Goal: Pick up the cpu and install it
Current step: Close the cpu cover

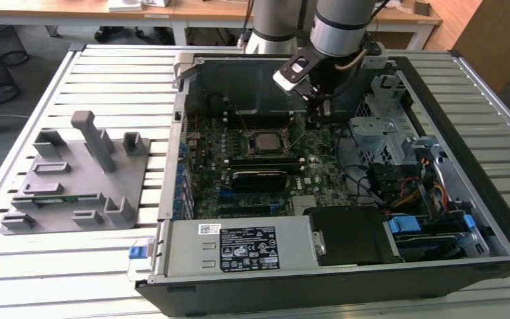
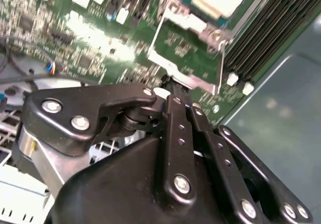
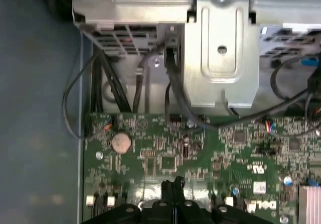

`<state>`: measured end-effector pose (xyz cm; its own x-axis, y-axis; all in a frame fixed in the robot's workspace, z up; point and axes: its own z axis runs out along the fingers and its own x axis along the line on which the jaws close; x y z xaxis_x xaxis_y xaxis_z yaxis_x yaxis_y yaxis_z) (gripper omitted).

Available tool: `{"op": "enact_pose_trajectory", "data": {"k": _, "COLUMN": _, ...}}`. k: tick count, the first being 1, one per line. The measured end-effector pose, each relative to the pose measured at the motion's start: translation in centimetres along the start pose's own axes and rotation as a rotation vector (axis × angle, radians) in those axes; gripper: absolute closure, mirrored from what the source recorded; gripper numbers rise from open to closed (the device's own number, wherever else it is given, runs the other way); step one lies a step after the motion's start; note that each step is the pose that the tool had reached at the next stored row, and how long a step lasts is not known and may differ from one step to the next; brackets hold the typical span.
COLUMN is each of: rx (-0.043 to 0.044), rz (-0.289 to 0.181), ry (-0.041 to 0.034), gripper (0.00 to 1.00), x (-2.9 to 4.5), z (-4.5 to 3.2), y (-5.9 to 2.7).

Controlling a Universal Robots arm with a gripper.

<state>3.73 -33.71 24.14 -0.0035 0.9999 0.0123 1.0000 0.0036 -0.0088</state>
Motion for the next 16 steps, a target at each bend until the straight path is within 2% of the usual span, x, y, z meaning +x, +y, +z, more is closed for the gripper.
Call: {"op": "enact_pose_trajectory", "data": {"k": 16, "rx": 0.0000, "rz": -0.001, "ry": 0.0003, "gripper": 0.89, "x": 0.34, "z": 0.03, "y": -5.57}}
